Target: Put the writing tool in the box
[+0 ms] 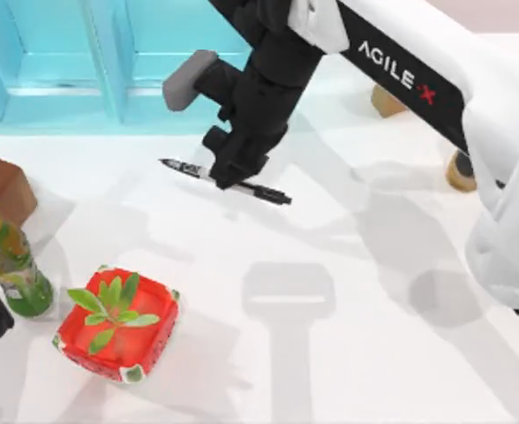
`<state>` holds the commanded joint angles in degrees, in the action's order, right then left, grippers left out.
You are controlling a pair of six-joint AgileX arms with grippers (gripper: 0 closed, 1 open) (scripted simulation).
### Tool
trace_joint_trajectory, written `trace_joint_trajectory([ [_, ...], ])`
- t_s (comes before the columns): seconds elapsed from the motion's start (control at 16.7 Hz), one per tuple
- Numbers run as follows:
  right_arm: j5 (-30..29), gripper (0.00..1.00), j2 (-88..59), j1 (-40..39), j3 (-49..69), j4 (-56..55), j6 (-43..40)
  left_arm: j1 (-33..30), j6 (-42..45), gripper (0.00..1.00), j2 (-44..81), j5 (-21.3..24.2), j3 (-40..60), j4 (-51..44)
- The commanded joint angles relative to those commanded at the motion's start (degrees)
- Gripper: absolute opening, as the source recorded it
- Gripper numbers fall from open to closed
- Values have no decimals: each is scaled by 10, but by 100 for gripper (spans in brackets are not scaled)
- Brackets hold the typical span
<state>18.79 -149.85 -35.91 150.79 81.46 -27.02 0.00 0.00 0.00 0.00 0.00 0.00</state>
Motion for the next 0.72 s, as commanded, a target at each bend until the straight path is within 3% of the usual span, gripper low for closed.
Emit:
trace_joint_trajectory([
  [0.48,1,0,-2,5,17,21,7,0,0,100,0,0,0,0],
  [0.72,-17,0,11,72,18,62,89,0,0,100,0,0,0,0],
])
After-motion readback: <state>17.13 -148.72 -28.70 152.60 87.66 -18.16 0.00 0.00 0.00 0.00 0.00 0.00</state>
